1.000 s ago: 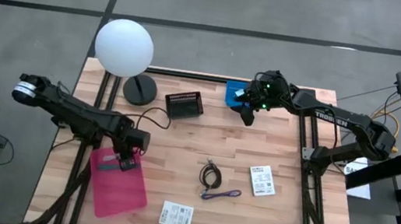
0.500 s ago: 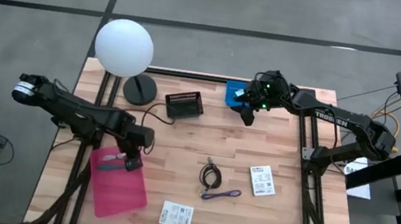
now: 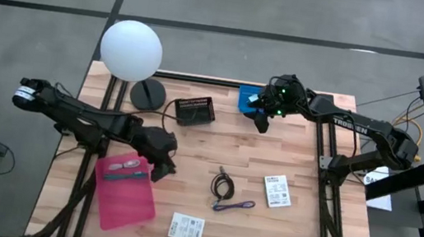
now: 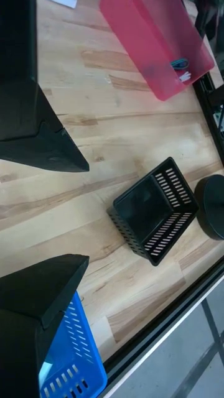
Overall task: Pick and place items into bin
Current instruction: Put the black charger cable into the light pink bin
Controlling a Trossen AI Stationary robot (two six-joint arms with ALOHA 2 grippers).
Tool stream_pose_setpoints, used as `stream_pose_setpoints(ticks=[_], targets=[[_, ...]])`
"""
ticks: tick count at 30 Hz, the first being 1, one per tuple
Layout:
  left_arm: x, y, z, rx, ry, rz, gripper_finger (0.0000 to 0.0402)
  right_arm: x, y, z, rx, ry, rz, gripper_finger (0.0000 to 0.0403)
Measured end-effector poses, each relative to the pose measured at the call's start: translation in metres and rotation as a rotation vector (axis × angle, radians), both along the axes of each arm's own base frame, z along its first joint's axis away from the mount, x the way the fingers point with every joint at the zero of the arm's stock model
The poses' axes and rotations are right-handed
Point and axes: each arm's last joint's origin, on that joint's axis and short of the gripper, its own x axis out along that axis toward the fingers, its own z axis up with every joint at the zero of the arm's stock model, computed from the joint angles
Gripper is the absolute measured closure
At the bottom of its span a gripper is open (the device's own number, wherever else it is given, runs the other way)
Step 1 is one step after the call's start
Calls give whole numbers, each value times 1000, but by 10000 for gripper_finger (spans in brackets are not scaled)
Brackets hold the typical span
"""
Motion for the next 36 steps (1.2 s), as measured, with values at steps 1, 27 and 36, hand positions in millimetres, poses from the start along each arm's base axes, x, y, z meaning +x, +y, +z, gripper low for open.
stream_pose_setpoints(ticks=[1,27,36], targets=[[3,-1,3,-8,-47,0,314,0,0,0,0,0,0,188],[18,0,18,18,-278,74,314,12,26,-2,33,3,99,188],[18,0,18,17,-278,74,314,25,62,-2,-28,-10,326,188]])
